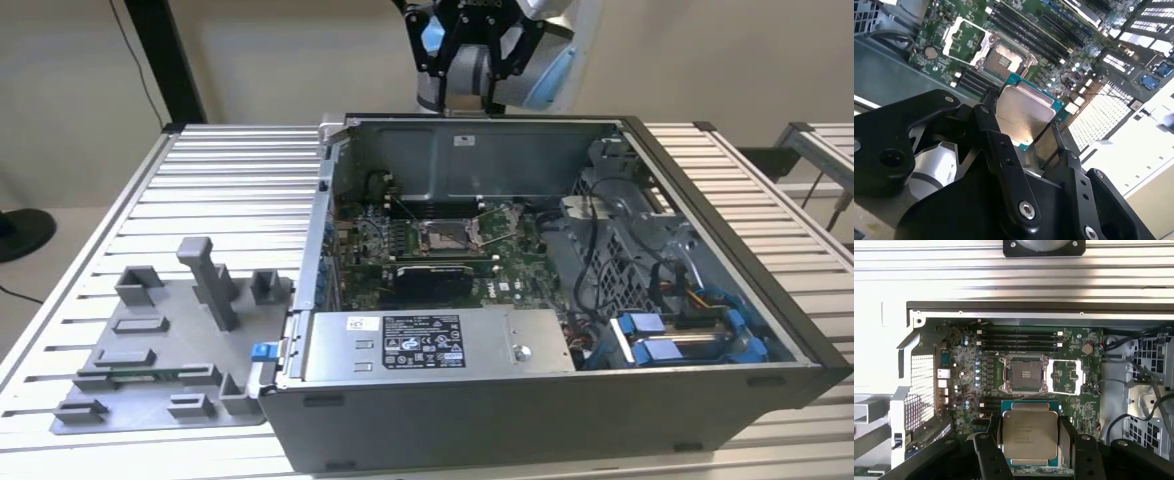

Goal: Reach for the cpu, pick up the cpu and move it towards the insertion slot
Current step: 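Pick up the cpu and move it towards the insertion slot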

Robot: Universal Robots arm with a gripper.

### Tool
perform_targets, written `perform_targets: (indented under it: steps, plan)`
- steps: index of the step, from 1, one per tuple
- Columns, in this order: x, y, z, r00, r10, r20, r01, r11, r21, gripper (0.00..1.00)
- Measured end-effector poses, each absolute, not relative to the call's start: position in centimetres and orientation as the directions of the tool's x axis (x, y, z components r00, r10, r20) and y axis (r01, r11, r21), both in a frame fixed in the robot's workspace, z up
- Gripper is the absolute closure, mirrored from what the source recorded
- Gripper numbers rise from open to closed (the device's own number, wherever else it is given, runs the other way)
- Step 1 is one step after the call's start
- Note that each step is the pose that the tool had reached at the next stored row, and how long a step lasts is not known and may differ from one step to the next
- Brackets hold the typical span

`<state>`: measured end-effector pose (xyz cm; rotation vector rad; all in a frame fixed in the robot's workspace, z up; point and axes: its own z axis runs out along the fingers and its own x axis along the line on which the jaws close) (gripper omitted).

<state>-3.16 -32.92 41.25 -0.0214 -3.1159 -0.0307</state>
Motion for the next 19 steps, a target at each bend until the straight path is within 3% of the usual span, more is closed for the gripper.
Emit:
perform_targets:
  steps: [19]
  plan:
    - [-2.7, -31.1, 41.2, -1.000, 0.013, 0.026, 0.014, 1.000, 0.020, 1.00]
